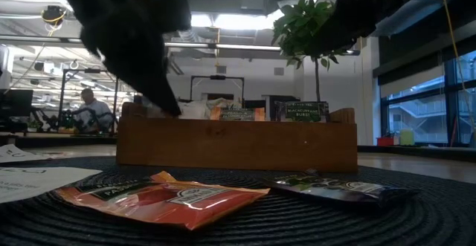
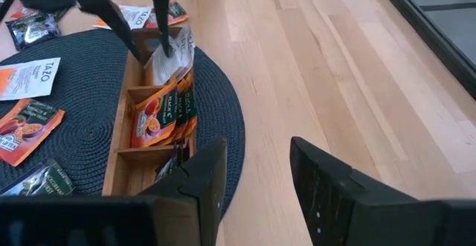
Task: Pick & Place Tea
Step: Put the white orange tea bag into the left section of the wooden organizer
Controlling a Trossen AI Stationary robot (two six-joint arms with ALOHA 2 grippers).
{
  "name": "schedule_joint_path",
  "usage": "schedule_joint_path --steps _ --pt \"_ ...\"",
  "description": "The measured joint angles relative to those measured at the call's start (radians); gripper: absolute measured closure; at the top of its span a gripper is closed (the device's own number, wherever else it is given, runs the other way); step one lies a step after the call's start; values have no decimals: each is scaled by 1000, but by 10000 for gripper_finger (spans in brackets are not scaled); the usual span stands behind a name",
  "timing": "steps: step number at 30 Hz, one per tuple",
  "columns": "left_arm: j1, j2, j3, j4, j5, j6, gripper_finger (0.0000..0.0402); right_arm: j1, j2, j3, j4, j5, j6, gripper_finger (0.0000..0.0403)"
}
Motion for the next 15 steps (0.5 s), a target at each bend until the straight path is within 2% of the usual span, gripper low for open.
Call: schedule_joint_path --steps 7,15 --pt "31 27 0 2 49 9 273 0 0 0 0 0 1 252" --pt "31 -56 4 -3 57 104 274 0 0 0 0 0 1 252"
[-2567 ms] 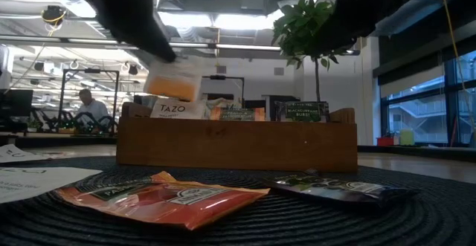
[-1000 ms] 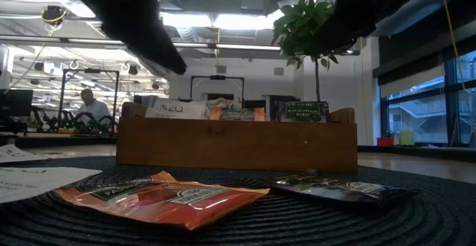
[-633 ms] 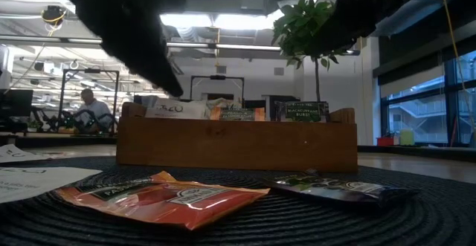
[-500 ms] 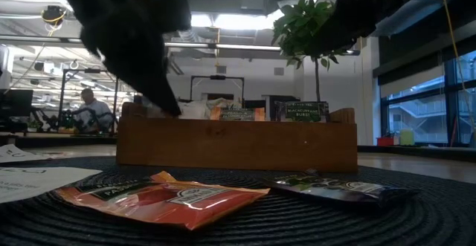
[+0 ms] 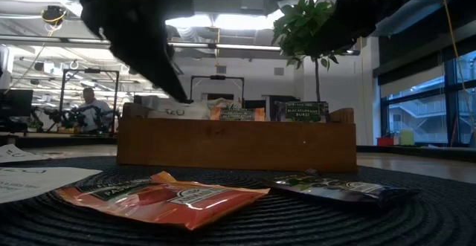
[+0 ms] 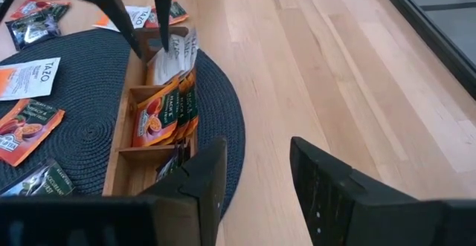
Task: Pick & Place Tea
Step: Put the white orange tea bag into the left section of the wooden organizer, then put the orange black tea bag into the middle section of the wooden organizer
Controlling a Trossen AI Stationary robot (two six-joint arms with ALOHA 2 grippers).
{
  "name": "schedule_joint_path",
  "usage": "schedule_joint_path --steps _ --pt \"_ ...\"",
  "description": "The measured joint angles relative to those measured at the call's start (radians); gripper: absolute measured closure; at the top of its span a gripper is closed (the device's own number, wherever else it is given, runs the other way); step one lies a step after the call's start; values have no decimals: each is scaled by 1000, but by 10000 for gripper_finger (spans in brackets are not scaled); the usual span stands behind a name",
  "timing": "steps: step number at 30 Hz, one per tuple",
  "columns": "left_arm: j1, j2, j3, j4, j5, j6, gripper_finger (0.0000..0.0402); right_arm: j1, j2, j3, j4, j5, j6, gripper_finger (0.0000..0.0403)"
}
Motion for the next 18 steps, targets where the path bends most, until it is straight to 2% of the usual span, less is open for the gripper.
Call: schedule_joint_path --steps 8,13,16,18 --pt "0 -114 2 1 -10 19 274 0 0 0 -2 0 -2 252" --pt "-7 -129 2 -22 -10 18 274 0 0 0 -2 0 -3 252" --pt "-14 -129 2 -112 -2 -87 274 0 0 0 -2 0 -3 252" --pt "-15 -132 2 -238 -1 -205 274 0 0 0 -2 0 -3 252"
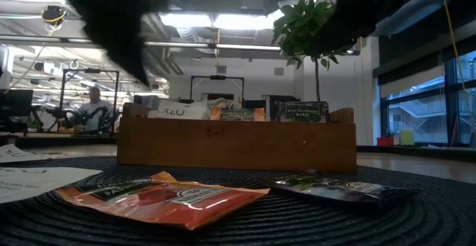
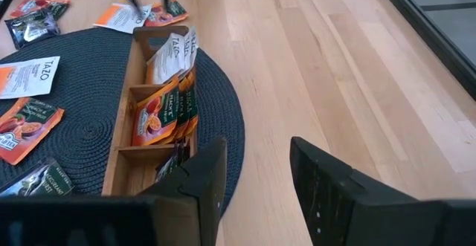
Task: Pick & Place Tea
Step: Put the orange black tea bag into the middle section of the wooden organizer
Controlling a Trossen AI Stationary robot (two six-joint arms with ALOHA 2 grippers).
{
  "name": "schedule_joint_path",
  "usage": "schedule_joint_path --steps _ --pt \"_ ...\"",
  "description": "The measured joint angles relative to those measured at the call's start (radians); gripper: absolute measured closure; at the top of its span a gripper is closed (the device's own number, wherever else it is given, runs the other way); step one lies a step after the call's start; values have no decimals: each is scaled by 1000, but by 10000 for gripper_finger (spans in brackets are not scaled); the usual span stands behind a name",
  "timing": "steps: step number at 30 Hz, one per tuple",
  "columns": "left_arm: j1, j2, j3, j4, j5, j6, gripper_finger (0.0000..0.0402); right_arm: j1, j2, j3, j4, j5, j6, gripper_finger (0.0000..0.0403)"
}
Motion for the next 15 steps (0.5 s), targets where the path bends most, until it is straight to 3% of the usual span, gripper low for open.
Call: schedule_joint_path --steps 6,10,15 --pt "-1 -5 0 -353 -15 -365 274 0 0 0 0 0 -1 252" --pt "-20 -6 -40 -488 -15 -444 274 0 0 0 0 0 -1 252" --pt "-20 -25 -134 -414 60 -521 274 0 0 0 -1 0 -14 252"
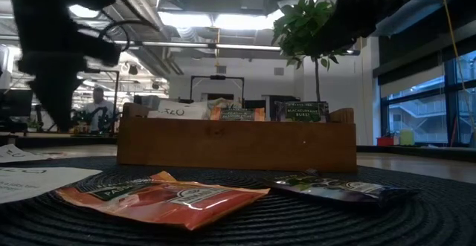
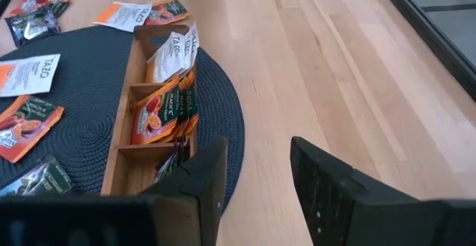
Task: Pick & Place Tea
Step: Put the orange black tea bag into the middle section of the wooden organizer
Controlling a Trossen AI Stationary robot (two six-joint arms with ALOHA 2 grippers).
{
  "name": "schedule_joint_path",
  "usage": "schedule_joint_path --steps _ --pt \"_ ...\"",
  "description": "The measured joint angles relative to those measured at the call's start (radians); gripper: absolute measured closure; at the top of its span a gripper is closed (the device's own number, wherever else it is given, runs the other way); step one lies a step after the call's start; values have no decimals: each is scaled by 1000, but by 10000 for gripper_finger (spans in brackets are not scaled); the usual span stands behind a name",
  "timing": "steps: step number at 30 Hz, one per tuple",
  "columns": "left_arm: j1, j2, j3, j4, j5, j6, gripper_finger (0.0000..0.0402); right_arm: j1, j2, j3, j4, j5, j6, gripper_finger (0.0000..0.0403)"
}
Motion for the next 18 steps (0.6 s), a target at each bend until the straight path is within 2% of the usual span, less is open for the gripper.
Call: schedule_joint_path --steps 5,11,18 --pt "23 -44 -63 78 76 36 274 0 0 0 4 0 -47 252" --pt "63 -166 -133 156 147 47 274 0 0 0 8 0 -58 252" --pt "64 -208 -210 268 153 62 274 0 0 0 2 0 -43 252"
